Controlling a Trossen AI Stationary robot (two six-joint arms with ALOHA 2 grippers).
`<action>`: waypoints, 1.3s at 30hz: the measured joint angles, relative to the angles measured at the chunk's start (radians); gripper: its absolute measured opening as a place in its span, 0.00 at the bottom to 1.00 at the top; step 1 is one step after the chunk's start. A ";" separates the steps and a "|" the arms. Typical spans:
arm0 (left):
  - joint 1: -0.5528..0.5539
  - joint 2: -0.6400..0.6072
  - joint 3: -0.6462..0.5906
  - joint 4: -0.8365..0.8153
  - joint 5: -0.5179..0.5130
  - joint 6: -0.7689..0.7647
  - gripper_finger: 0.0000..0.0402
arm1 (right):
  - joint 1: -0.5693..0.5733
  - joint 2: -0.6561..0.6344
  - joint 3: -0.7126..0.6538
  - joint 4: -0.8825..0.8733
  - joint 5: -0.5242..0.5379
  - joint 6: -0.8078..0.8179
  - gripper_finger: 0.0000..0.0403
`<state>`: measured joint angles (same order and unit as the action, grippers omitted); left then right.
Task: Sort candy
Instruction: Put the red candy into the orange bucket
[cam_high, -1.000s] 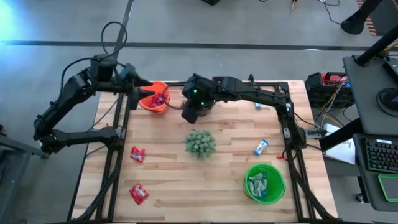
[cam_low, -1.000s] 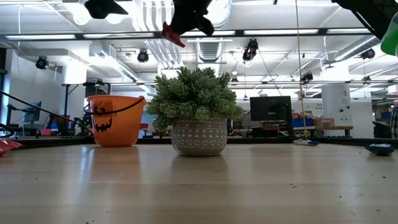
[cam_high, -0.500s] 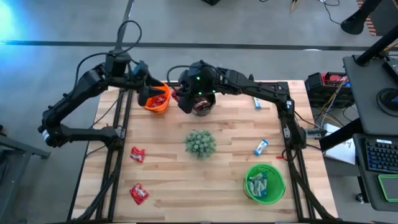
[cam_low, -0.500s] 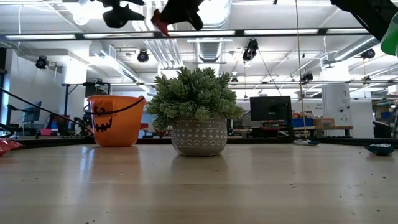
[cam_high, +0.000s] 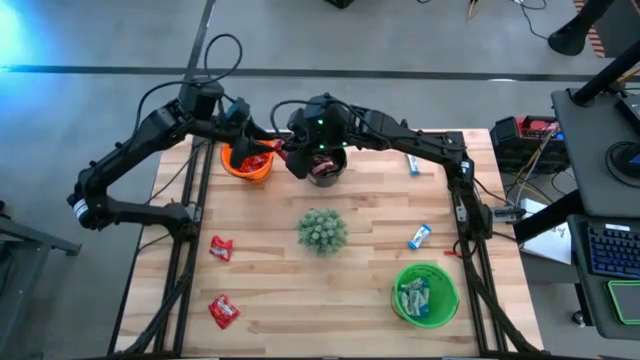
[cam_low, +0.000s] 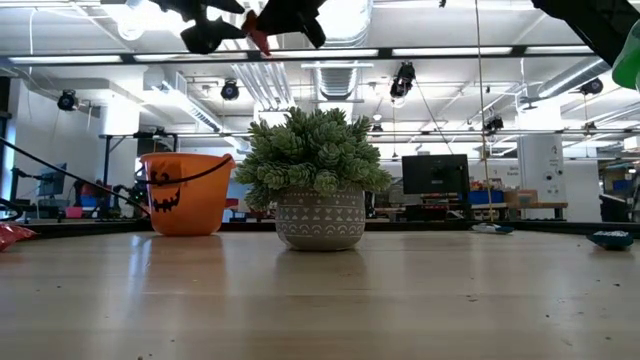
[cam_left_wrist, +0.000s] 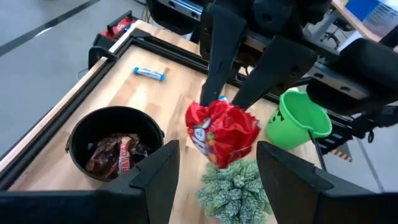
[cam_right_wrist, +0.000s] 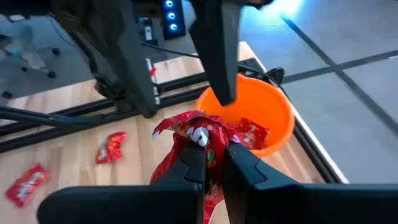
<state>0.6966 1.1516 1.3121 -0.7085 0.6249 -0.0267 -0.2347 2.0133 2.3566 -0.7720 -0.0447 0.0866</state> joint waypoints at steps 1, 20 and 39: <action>0.000 0.005 0.000 0.001 0.012 0.008 0.49 | 0.000 -0.001 0.000 0.002 -0.011 0.005 0.04; 0.001 0.072 0.000 0.063 0.257 0.072 0.48 | 0.001 -0.012 0.000 0.046 -0.091 0.033 0.04; 0.001 0.069 0.000 0.054 0.257 0.097 0.05 | 0.000 -0.012 0.000 0.042 -0.142 0.073 0.04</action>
<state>0.6975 1.2205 1.3121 -0.6550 0.8814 0.0700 -0.2348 2.0018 2.3563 -0.7301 -0.1864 0.1597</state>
